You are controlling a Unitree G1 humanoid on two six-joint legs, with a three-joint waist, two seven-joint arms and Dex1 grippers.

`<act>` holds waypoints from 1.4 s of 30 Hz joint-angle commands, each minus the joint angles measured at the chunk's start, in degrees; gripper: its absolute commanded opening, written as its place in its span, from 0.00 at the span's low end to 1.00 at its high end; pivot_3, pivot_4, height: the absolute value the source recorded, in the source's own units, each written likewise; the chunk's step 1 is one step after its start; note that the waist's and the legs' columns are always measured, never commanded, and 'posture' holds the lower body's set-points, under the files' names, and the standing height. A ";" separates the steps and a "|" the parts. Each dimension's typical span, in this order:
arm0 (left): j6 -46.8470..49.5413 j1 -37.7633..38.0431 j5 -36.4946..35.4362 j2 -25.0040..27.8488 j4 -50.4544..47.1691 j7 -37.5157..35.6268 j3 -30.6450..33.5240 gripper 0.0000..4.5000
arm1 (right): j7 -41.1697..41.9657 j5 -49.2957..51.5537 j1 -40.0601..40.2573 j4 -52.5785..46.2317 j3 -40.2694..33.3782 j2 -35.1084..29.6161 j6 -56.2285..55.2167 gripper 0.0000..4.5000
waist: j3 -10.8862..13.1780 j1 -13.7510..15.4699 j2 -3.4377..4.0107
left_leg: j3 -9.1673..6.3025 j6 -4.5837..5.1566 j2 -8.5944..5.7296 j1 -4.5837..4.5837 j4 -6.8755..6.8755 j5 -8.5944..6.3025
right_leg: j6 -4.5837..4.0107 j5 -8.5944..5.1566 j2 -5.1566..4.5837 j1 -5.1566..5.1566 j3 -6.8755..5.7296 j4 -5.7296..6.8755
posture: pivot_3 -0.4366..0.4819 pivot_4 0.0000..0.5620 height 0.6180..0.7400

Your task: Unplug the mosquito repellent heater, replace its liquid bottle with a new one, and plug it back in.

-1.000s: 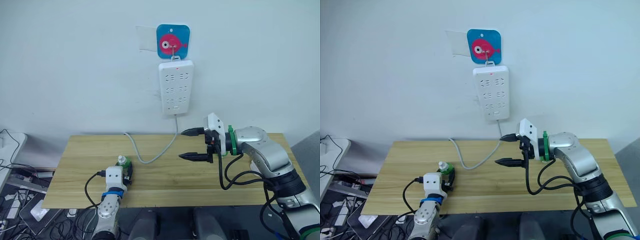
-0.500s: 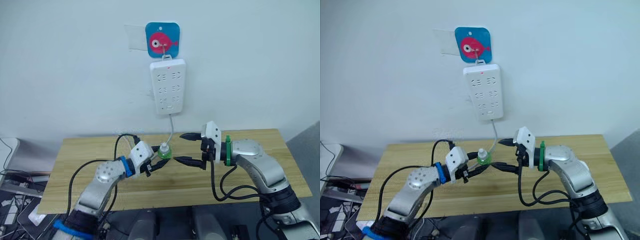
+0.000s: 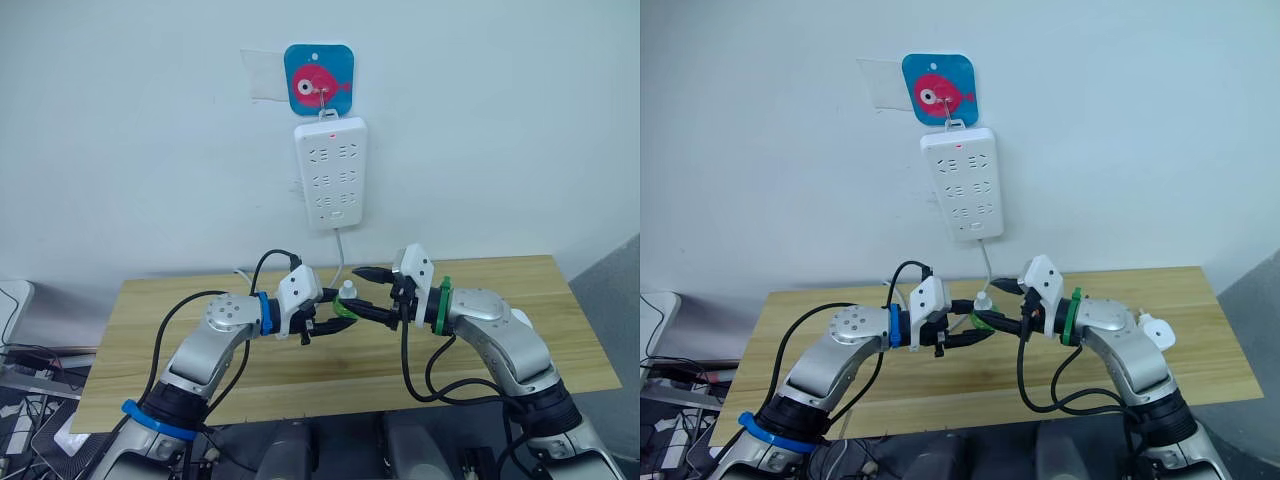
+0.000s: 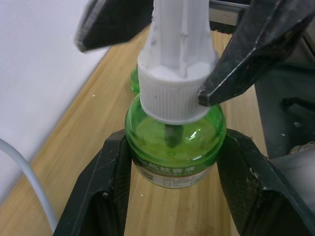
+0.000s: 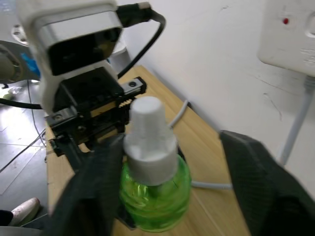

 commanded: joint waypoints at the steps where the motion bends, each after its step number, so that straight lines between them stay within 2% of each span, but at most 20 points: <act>1: 0.07 -0.17 -1.46 -0.43 -1.67 -0.55 1.10 0.48 | 0.64 0.74 0.21 -1.76 -0.88 -0.66 -0.77 0.38 | 0.00 -0.04 0.00 | 0.00 0.00 0.00 0.00 0.00 0.00 | 0.00 0.00 0.00 0.00 0.00 0.01 | 0.31 0.35 1.00; 3: 0.27 0.13 -1.53 -0.51 -2.05 -0.32 1.23 0.48 | 2.30 1.34 -0.06 -1.88 -0.37 -1.14 -0.50 0.23 | 0.00 -0.05 0.00 | 0.00 -0.01 0.00 0.01 0.00 0.01 | 0.00 0.00 0.01 0.00 0.00 0.02 | 0.32 0.36 1.00; 6: 0.39 0.70 -1.76 -0.45 -2.92 -0.31 1.33 0.48 | 4.57 2.56 -0.91 -1.83 -0.28 -1.76 -0.02 0.23 | 0.00 -0.02 0.00 | 0.00 -0.01 0.00 0.00 0.01 0.01 | 0.00 0.00 0.01 0.00 0.01 0.02 | 0.34 0.36 1.00; 10: -0.13 1.92 -2.94 1.13 -5.27 -3.84 0.27 0.48 | 12.37 4.35 -4.66 -0.69 1.40 -4.33 -0.29 0.23 | 0.00 0.11 0.00 | 0.00 -0.01 0.00 0.00 0.01 0.01 | 0.00 0.00 0.01 0.00 0.00 0.01 | 0.36 0.36 1.00; 15: -5.96 2.35 -2.85 5.83 -5.74 -15.11 -3.32 0.48 | 32.37 5.42 -13.97 8.36 5.19 -7.82 -5.80 0.23 | 0.00 0.02 0.00 | 0.03 0.01 0.02 0.05 0.01 0.00 | 0.00 0.00 0.06 0.03 0.01 0.04 | 0.39 0.34 1.00; 17: -11.93 1.51 -0.94 6.88 -3.15 -18.58 -4.46 0.48 | 37.75 4.17 -16.96 12.43 6.83 -7.95 -9.23 0.23 | 0.00 0.25 0.00 | 0.01 0.02 0.02 0.06 0.01 0.00 | 0.00 0.00 0.07 0.06 -0.04 0.03 | 0.42 0.33 1.00; 23: -17.75 -1.17 0.08 6.47 2.25 -20.35 -4.13 0.48 | 42.70 3.96 -20.54 17.15 7.61 -6.94 -12.48 0.23 | -0.01 0.72 -0.01 | -0.02 -0.06 0.00 0.01 0.03 0.04 | -0.01 0.01 0.02 0.01 -0.03 0.01 | 0.42 0.33 1.00; 24: -17.84 -1.37 0.08 6.38 2.59 -20.21 -4.03 0.48 | 42.66 4.35 -20.81 17.11 7.22 -7.16 -11.79 0.39 | -0.01 0.73 -0.01 | -0.03 -0.06 0.00 -0.01 0.03 0.04 | -0.01 0.01 0.02 0.00 -0.03 0.00 | 0.42 0.33 1.00; 30: -16.92 -1.35 0.10 5.40 3.76 -18.27 -2.52 0.48 | 37.73 4.40 -17.00 14.57 2.25 -11.79 -8.53 0.87 | -0.01 0.92 -0.01 | -0.05 -0.06 0.00 -0.04 0.04 0.05 | -0.01 0.01 0.01 -0.04 -0.03 0.00 | 0.40 0.35 1.00; 32: -16.49 -1.14 -0.04 5.11 3.92 -17.35 -1.99 0.48 | 35.15 4.72 -14.08 12.16 -0.03 -13.43 -6.93 1.00 | 0.00 1.07 -0.01 | -0.06 -0.06 0.00 -0.04 0.03 0.05 | -0.01 0.00 0.00 -0.03 -0.04 0.00 | 0.40 0.35 1.00; 35: -14.40 -0.96 -0.68 4.09 3.91 -14.87 -0.88 0.48 | 27.42 4.31 -8.45 5.87 -3.45 -13.74 -4.27 1.00 | 0.00 1.10 -0.01 | -0.05 -0.06 0.00 -0.04 0.03 0.04 | -0.01 0.01 0.00 -0.03 -0.03 0.01 | 0.38 0.35 1.00; 39: -10.54 -1.52 -1.21 1.47 3.84 -10.29 0.68 0.48 | 12.71 2.34 -2.61 -3.42 -5.17 -8.90 0.32 1.00 | 0.00 0.51 -0.01 | -0.01 -0.07 0.02 -0.03 0.05 0.05 | -0.01 0.01 0.01 -0.06 0.04 0.12 | 0.36 0.36 1.00; 42: -8.50 -1.83 -2.10 0.29 3.88 -8.78 1.52 0.48 | 6.17 2.14 -0.78 -7.22 -4.18 -5.68 3.44 1.00 | 0.00 0.37 -0.01 | -0.01 -0.10 0.02 0.02 0.06 0.07 | -0.01 0.01 0.01 -0.06 0.05 0.23 | 0.34 0.37 1.00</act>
